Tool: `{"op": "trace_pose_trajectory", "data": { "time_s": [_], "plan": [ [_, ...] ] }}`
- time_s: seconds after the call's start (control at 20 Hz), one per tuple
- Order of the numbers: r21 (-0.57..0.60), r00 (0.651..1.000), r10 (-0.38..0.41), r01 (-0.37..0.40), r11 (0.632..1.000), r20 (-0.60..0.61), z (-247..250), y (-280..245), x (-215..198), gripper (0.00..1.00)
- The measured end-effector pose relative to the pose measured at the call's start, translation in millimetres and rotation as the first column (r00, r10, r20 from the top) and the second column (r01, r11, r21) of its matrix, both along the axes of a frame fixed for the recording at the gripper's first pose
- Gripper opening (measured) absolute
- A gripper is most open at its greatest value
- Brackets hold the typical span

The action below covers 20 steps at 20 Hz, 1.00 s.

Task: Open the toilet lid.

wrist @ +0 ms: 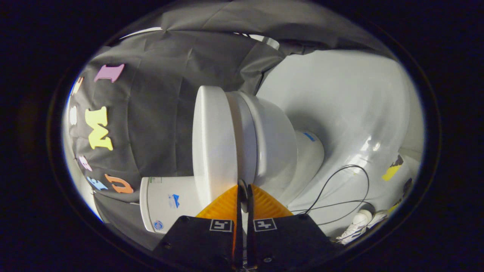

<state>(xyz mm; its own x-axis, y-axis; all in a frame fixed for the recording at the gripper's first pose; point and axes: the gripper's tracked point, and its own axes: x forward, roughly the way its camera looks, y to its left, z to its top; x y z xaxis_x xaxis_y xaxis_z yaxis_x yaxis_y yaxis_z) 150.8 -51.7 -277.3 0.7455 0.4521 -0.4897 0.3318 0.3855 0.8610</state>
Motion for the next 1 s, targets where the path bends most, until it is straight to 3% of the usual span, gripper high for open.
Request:
{"op": "trace_pose_trajectory", "data": {
  "time_s": [0.65, 1.0],
  "plan": [
    [-0.026, 0.997, 0.000, 0.002, 1.000, 0.079, 37, 2, 0, 0.04],
    [-0.112, 0.991, 0.033, -0.018, 0.993, 0.132, 62, 8, -3, 0.04]
  ]
}}
